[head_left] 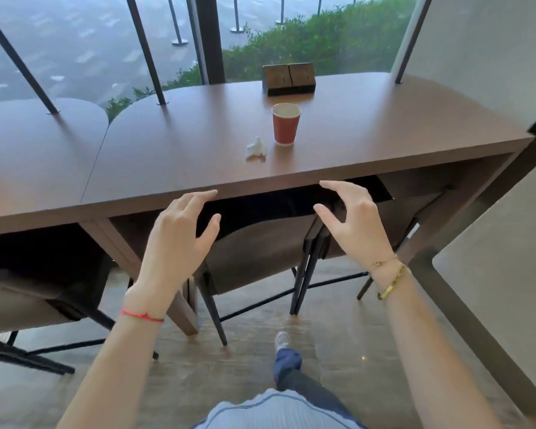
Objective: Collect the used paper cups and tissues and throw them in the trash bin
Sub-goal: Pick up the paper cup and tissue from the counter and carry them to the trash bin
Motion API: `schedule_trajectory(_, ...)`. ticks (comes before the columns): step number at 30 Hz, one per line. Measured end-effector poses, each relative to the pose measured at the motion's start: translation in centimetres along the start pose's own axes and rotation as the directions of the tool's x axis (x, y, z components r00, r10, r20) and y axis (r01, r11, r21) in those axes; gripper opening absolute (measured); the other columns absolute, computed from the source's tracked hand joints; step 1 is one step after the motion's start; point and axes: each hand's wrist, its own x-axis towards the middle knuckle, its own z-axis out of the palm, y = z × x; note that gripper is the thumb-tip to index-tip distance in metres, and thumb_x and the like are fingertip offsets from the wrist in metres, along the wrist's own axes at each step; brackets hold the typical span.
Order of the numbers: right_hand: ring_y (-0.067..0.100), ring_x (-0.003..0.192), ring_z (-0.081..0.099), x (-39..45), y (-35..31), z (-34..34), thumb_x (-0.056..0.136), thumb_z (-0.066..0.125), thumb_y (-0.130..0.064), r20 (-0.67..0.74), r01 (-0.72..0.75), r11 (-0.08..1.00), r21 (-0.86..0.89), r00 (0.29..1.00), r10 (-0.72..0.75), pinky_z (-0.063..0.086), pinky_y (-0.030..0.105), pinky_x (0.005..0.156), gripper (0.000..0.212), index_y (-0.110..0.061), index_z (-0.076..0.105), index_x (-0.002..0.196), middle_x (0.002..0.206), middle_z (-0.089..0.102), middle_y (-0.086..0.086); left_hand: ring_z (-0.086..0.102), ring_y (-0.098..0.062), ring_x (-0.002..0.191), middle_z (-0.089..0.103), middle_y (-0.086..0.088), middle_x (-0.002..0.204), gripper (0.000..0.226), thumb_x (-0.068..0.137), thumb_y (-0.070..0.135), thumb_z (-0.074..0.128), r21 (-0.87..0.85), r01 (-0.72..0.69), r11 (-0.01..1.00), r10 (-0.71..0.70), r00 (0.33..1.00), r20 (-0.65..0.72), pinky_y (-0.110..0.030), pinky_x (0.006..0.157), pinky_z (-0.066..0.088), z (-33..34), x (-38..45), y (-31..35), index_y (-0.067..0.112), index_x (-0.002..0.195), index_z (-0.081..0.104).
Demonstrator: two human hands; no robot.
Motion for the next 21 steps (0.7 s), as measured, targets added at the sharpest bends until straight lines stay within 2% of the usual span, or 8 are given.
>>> schedule_trajectory(5,0.019,0.123,0.045,11.0,4.6,1.7,0.088,0.064,-0.032,-0.008,0.002,1.000,0.004,1.000,-0.002,0.028,0.018,0.101,0.049,-0.014,0.049,0.131,0.129,0.055,0.001,0.055,-0.017,0.119,0.059,0.000,0.131,0.041,0.094,0.027,0.058,0.012,0.052,0.999,-0.052,0.998,-0.027,-0.036,0.101,0.046,4.5,9.1,0.0,0.017,0.134,0.054)
schedule_trajectory(11,0.024,0.127,0.040,21.5,8.5,5.0,0.078,0.073,-0.037,0.037,-0.009,0.999,0.053,0.999,0.007,0.027,0.024,0.103,0.076,-0.010,0.036,0.139,0.137,0.046,0.008,0.052,-0.019,0.123,0.056,-0.001,0.133,0.046,0.092,0.028,0.061,0.024,0.155,0.988,-0.154,0.987,-0.033,-0.039,0.100,0.046,9.7,17.7,-0.2,0.016,0.136,0.052)
schedule_trajectory(16,0.027,0.130,0.039,26.2,10.3,8.1,0.069,0.080,-0.038,0.133,-0.051,0.991,0.123,0.990,0.034,0.032,0.043,0.109,0.094,-0.010,0.028,0.142,0.139,0.043,0.010,0.049,-0.022,0.123,0.055,-0.001,0.134,0.053,0.087,0.029,0.066,0.037,0.190,0.981,-0.192,0.979,0.066,-0.039,0.099,0.044,13.0,22.0,-0.8,0.016,0.136,0.052)
schedule_trajectory(21,0.024,0.129,0.039,27.7,11.3,10.3,0.068,0.080,-0.040,0.199,-0.075,0.977,0.202,0.979,0.034,0.035,0.041,0.108,0.096,-0.015,0.026,0.143,0.142,0.040,0.005,0.047,-0.023,0.118,0.056,0.001,0.132,0.050,0.087,0.027,0.063,0.055,0.210,0.976,-0.215,0.968,0.127,-0.039,0.095,0.044,15.0,23.9,-1.5,0.018,0.136,0.052)
